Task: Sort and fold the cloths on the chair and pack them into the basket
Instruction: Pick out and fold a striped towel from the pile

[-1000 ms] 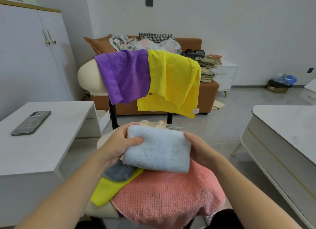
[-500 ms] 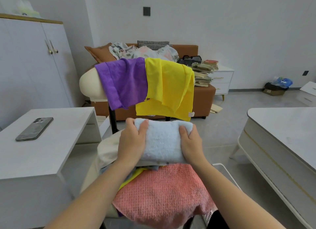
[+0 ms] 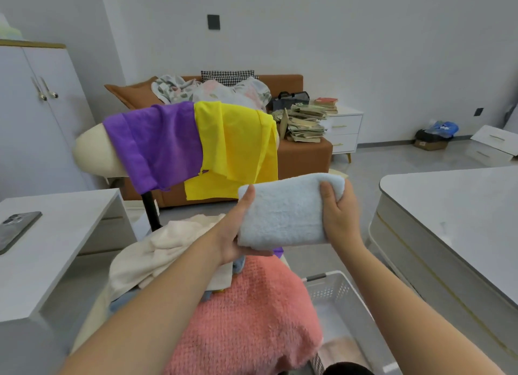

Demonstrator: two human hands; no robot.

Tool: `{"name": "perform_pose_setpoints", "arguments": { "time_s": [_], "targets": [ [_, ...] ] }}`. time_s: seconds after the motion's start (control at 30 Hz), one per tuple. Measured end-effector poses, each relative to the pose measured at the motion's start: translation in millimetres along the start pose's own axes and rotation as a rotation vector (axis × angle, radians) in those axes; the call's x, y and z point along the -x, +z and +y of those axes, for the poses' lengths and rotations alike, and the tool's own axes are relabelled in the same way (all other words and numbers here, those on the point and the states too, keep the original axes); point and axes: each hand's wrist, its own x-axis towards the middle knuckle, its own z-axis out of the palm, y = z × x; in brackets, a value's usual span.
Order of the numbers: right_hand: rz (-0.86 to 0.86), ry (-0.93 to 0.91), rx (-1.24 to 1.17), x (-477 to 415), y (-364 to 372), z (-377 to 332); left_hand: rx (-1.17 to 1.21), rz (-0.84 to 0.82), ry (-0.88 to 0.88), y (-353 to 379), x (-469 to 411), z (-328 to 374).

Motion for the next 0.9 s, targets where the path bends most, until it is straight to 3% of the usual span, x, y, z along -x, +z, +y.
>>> {"name": "perform_pose_setpoints", "arguments": {
  "time_s": [0.07, 0.13, 0.27, 0.4, 0.63, 0.73, 0.9],
  "targets": [
    [-0.047, 0.06, -0.005, -17, -15, 11, -0.041, 0.036, -0.007, 14, -14, -4],
    [-0.14, 0.187, 0.007, -33, -26, 24, -0.138, 0.172, 0.086, 27, -34, -9],
    [-0.167, 0.303, 0.246, -51, -34, 58, -0.635, 0.496, 0.358, 51, -72, -28],
    [-0.143, 0.392, 0.309, -61, -39, 100, -0.656, 0.548, 0.409, 73, -105, -51],
    [-0.335, 1.013, -0.031, -59, -82, 196, -0.679, 0.557, -0.042, 95, -186, -122],
    [-0.434, 1.028, 0.169, -44, -88, 245, -0.659, 0.551, -0.257, 98, -210, -162],
    [-0.58, 0.855, 0.416, -19, -76, 307, -0.58, 0.586, -0.48, 103, -241, -221]
  ]
}}
